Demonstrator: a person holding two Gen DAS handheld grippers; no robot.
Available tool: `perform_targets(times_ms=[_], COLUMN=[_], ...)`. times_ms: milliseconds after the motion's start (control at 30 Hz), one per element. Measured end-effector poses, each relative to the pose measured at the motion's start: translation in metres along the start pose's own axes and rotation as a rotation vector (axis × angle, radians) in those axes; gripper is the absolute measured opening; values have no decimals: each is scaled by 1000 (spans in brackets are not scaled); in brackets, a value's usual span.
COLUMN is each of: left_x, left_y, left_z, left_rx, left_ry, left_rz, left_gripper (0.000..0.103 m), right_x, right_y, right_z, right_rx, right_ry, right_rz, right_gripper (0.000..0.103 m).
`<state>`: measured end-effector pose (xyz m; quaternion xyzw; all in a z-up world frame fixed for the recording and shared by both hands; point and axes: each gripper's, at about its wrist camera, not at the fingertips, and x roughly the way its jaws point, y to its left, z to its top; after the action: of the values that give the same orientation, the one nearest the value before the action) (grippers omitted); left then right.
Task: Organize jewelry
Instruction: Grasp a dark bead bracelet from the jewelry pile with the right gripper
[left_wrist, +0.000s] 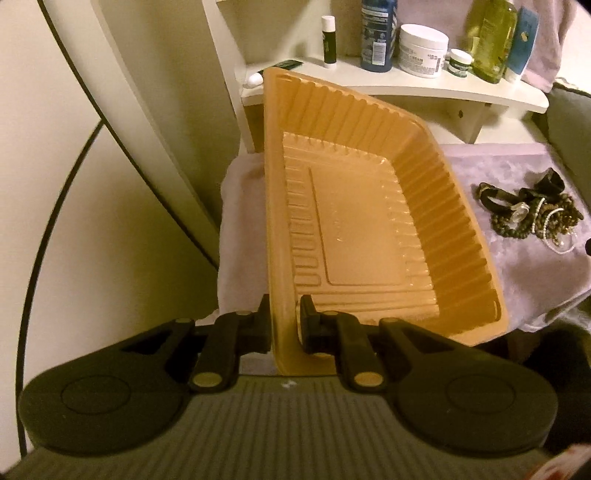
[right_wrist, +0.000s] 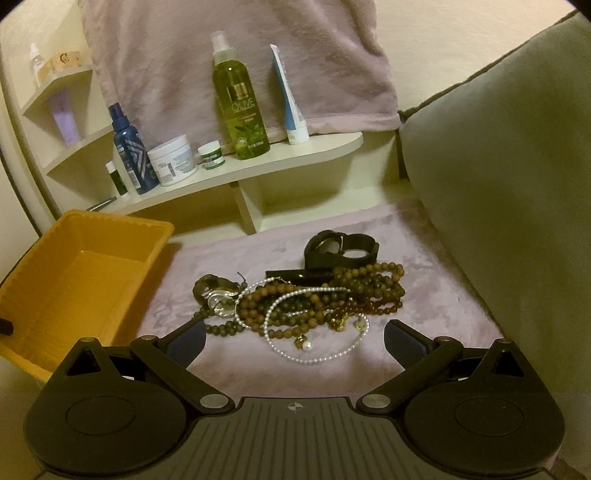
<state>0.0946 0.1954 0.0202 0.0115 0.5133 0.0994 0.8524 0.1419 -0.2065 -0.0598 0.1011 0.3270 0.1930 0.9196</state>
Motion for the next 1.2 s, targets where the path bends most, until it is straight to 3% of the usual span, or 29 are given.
perform_targets(times_ms=[133, 200, 267, 500, 633, 900, 1067, 1200], left_x=[-2, -3, -4, -5, -5, -4, -5, -5], left_y=[-4, -7, -7, -6, -6, -5, -4, -4], left_z=[0, 0, 0, 1, 0, -1, -2, -2], left_rx=[-16, -15, -22, -48, -49, -58, -62, -67], left_ry=[2, -1, -1, -9, -14, -23, -26, -31], left_rz=[25, 40, 33, 27, 25, 16, 12, 11], left_gripper=[12, 12, 12, 12, 12, 12, 12, 12], right_x=[6, 12, 18, 35, 37, 41, 59, 60], right_y=[-1, -2, -3, 2, -2, -10, -6, -3], right_z=[2, 1, 1, -1, 3, 9, 7, 5], right_rx=[-21, -28, -27, -36, -24, -247, -424, -503], right_ry=[-13, -2, 19, 43, 18, 0, 60, 57], right_rz=[-3, 0, 14, 43, -29, -152, -176, -186], right_gripper=[102, 96, 81, 59, 50, 47, 30, 9])
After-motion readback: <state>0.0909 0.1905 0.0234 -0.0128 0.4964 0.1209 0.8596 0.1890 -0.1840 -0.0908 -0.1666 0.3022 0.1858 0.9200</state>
